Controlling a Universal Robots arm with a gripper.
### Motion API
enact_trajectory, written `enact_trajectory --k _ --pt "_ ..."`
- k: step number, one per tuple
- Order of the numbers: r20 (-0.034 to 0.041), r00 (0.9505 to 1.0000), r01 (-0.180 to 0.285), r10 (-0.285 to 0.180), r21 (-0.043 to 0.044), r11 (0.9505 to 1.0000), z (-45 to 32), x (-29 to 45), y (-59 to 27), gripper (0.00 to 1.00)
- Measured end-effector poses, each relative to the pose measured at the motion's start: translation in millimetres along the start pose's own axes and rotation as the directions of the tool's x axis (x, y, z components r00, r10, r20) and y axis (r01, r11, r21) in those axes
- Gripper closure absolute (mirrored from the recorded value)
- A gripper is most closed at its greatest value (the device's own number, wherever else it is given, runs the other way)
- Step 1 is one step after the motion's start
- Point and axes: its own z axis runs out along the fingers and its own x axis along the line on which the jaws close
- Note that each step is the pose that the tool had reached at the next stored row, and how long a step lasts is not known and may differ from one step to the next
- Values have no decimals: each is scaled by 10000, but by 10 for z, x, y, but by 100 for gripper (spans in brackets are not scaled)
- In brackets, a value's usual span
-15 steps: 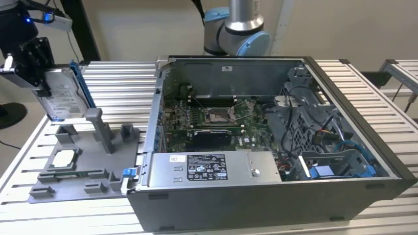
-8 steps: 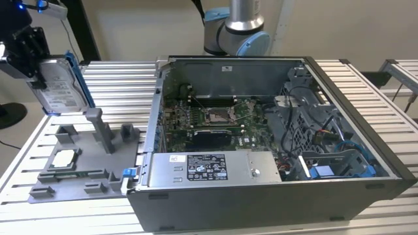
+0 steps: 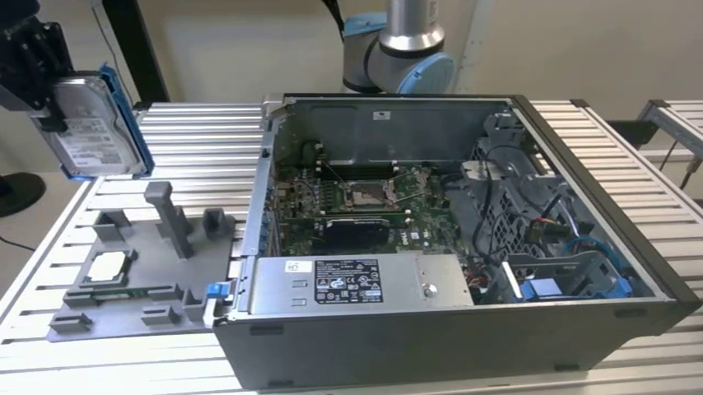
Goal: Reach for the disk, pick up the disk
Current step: 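Pick up the disk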
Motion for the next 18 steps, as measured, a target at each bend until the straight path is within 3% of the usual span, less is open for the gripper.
enact_trajectory --k 18 --pt "0 10000 0 0 0 10000 -667 -16 4 100"
